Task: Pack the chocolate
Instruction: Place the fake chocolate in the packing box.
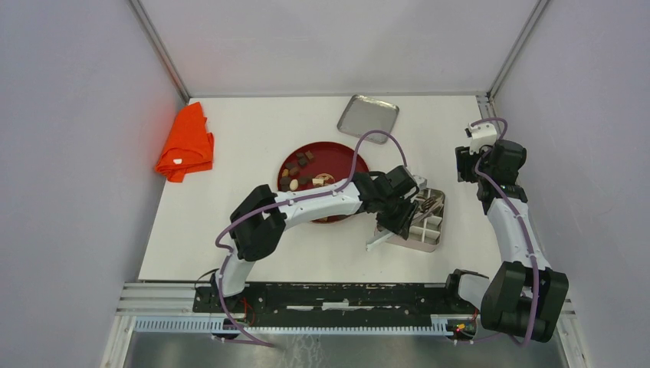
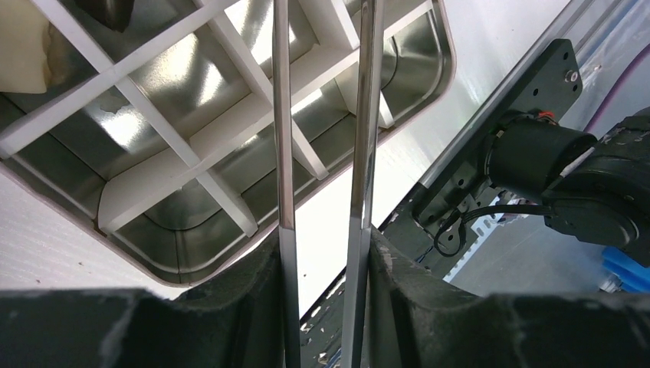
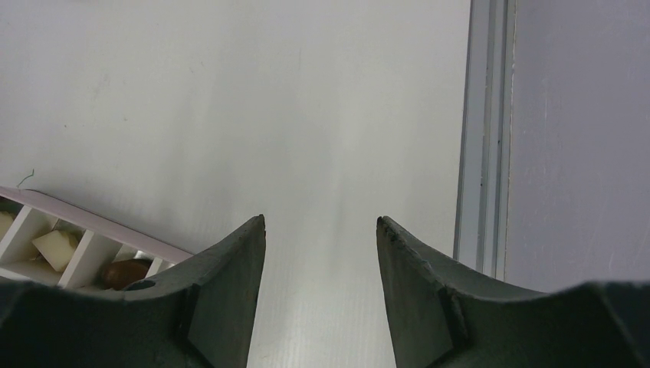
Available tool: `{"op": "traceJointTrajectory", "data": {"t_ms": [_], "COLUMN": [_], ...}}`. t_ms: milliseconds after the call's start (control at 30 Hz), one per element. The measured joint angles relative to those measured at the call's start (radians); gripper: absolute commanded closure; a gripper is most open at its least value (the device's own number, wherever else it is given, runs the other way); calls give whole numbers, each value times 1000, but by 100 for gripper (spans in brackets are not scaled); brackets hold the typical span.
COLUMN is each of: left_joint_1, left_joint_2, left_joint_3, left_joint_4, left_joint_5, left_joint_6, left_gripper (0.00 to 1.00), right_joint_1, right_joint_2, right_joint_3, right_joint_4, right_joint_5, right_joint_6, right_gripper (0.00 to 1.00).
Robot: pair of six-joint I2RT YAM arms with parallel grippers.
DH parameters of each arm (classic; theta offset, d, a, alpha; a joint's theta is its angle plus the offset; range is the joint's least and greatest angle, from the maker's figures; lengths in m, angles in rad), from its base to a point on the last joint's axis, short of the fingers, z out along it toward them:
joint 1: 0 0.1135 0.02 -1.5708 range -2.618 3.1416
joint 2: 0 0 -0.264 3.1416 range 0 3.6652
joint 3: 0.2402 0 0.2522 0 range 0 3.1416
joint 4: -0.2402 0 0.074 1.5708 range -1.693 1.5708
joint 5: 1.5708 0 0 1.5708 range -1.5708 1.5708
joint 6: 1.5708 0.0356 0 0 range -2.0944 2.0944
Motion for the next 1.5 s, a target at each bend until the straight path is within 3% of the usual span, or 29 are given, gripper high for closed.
{"op": "traceJointTrajectory", "data": {"t_ms": [800, 1233, 1500], "left_joint_1": [-2, 20, 118], "left_joint_2": [-20, -274, -424], "left_joint_3": [17, -164, -309], "left_joint_4": [-16, 0, -73], "left_joint_5": [-3, -90, -153], "left_joint_6": [24, 24, 25], "left_gripper": [61, 61, 61], "right_joint_1": [0, 0, 0], "right_joint_2": [0, 0, 23], "right_joint_3": [0, 0, 2], "right_joint_4": [-4, -12, -61], "right_joint_5": [-6, -37, -123], "right_joint_6": [-1, -10, -65], "right_gripper": [39, 39, 38]}}
